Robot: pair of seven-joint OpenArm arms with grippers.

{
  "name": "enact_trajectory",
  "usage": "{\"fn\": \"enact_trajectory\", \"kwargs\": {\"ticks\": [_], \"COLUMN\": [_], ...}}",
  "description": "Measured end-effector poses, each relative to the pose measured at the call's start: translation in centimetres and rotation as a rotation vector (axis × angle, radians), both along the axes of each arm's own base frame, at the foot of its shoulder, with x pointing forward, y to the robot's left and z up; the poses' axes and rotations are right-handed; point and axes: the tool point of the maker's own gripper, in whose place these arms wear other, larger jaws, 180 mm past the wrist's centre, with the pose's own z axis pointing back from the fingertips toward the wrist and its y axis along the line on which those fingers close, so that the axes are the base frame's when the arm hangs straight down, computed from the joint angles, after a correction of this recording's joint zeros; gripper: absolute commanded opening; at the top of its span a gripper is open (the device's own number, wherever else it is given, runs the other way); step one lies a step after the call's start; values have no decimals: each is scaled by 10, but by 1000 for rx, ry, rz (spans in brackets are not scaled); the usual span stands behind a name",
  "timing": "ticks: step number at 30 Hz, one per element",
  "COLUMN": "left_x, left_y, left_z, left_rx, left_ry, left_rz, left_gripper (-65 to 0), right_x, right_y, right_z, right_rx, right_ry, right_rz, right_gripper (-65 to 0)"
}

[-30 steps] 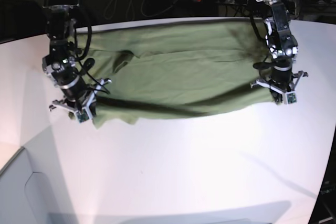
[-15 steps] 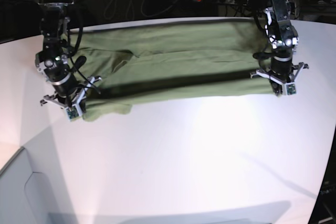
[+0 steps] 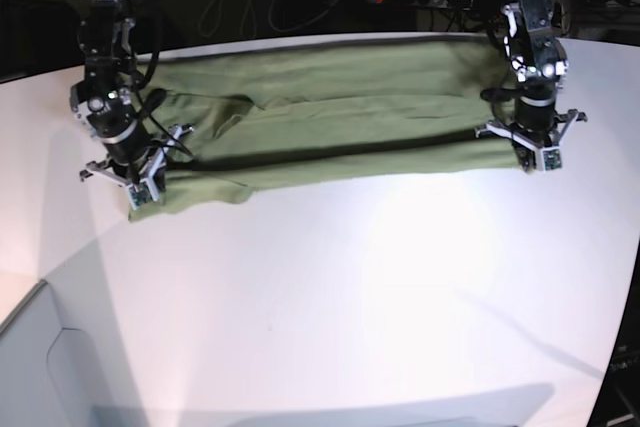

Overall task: Fold the T-shirt properly
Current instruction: 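Lift the hem with both grippers and fold it over toward the collar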

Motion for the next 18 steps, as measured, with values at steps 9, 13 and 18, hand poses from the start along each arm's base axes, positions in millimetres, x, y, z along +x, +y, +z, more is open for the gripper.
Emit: {"fn": "enact_trajectory", "kwargs": {"ticks": [9,13,18], "left_x": [-5,-12,-22], "left_y": [-3,-3,-4], "left_z": [7,1,-7], "left_rx": [11,10,5], "left_ry": [-8,12,40], "left_rz": [-12,-11,-9], "left_gripper": [-650,-650,-650], "right_x": [-18,-24,-32], "right_y": [2,2,-4], "right_z": [-7,-11,-15], "right_rx": [-3,-4,-8], "right_ry": [28,42,58], "right_rz": [7,8,-3], "right_gripper": [-649,-649,-649]}}
